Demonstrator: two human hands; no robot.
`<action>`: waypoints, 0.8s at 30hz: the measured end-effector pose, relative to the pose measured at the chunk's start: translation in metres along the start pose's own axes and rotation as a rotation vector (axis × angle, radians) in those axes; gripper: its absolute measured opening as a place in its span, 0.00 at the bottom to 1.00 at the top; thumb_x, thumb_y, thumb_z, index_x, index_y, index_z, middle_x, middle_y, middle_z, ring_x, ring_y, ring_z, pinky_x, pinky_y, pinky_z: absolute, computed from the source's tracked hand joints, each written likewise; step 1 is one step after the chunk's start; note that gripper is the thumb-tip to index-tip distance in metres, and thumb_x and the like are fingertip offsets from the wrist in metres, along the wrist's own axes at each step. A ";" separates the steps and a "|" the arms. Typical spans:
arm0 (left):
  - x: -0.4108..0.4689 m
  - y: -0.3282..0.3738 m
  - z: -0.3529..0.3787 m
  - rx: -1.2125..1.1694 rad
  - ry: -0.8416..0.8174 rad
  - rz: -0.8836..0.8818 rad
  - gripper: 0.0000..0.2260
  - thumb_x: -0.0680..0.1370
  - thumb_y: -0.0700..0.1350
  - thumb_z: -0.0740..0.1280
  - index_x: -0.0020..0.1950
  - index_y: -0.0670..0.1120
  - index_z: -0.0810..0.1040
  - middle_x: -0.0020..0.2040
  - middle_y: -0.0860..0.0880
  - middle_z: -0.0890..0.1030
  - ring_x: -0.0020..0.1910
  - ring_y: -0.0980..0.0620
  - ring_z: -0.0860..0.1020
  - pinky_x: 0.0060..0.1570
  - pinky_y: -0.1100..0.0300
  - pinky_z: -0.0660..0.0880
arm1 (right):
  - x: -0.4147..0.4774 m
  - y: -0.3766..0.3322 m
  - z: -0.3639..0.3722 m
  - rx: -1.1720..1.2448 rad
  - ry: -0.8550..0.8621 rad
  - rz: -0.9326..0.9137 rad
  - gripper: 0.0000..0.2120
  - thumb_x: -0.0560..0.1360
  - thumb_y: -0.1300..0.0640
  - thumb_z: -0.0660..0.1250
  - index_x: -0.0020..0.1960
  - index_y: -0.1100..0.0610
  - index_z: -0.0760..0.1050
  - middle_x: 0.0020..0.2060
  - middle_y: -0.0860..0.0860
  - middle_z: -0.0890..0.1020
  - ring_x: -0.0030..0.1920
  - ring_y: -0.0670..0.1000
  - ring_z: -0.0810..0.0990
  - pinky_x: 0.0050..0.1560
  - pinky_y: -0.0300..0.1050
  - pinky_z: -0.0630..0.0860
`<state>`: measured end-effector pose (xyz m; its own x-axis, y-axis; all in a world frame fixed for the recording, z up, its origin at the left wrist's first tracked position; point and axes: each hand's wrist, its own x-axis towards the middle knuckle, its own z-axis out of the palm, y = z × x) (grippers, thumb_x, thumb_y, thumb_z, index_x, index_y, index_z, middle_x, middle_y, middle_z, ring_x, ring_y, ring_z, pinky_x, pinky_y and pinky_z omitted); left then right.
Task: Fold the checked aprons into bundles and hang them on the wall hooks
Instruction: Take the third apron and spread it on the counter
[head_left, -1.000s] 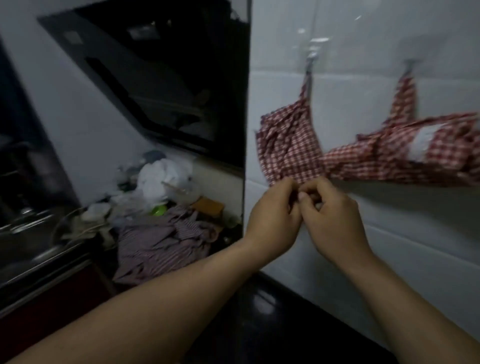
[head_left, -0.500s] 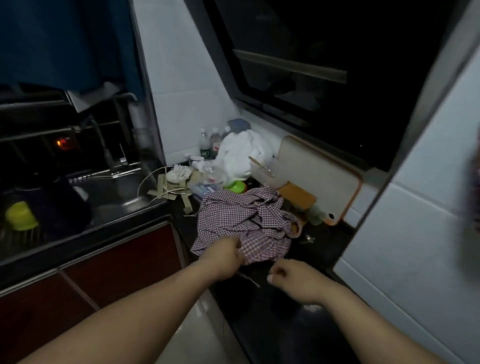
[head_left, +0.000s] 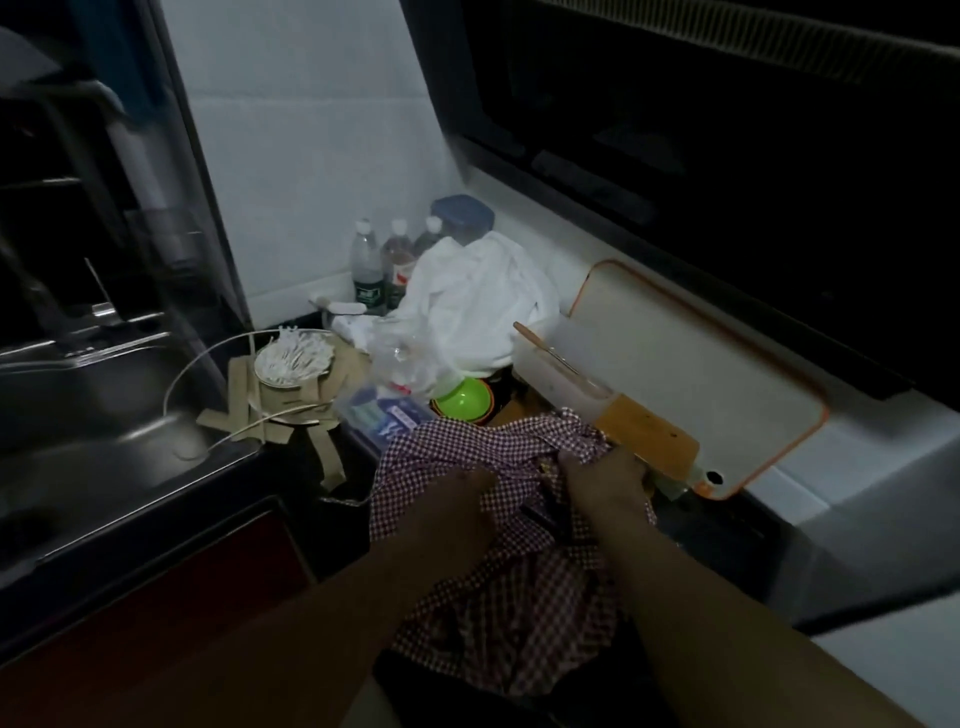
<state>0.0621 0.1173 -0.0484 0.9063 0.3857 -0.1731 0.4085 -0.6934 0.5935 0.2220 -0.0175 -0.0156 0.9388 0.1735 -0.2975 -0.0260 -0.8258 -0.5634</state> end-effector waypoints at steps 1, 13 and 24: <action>0.006 -0.004 0.000 0.000 0.010 0.011 0.22 0.82 0.48 0.65 0.76 0.54 0.71 0.73 0.49 0.73 0.71 0.46 0.72 0.71 0.52 0.69 | 0.007 -0.003 0.002 -0.016 0.002 -0.001 0.39 0.74 0.33 0.63 0.76 0.58 0.66 0.73 0.61 0.71 0.68 0.66 0.74 0.69 0.63 0.72; 0.046 0.025 -0.048 0.208 0.095 0.237 0.54 0.69 0.69 0.74 0.85 0.54 0.47 0.82 0.45 0.61 0.81 0.43 0.59 0.77 0.38 0.59 | -0.071 -0.007 -0.081 0.401 -0.081 -0.361 0.11 0.82 0.56 0.62 0.52 0.55 0.83 0.47 0.48 0.88 0.50 0.51 0.86 0.54 0.52 0.80; -0.053 0.198 -0.126 0.123 0.141 0.660 0.08 0.77 0.46 0.71 0.49 0.50 0.72 0.45 0.54 0.78 0.45 0.50 0.78 0.42 0.55 0.68 | -0.171 0.050 -0.232 0.195 0.323 -0.557 0.17 0.78 0.46 0.70 0.40 0.58 0.73 0.30 0.48 0.80 0.34 0.48 0.78 0.38 0.46 0.73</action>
<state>0.0808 0.0362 0.1771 0.9502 -0.0722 0.3030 -0.2080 -0.8713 0.4445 0.1404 -0.2133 0.1859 0.8846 0.3512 0.3067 0.4592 -0.5418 -0.7040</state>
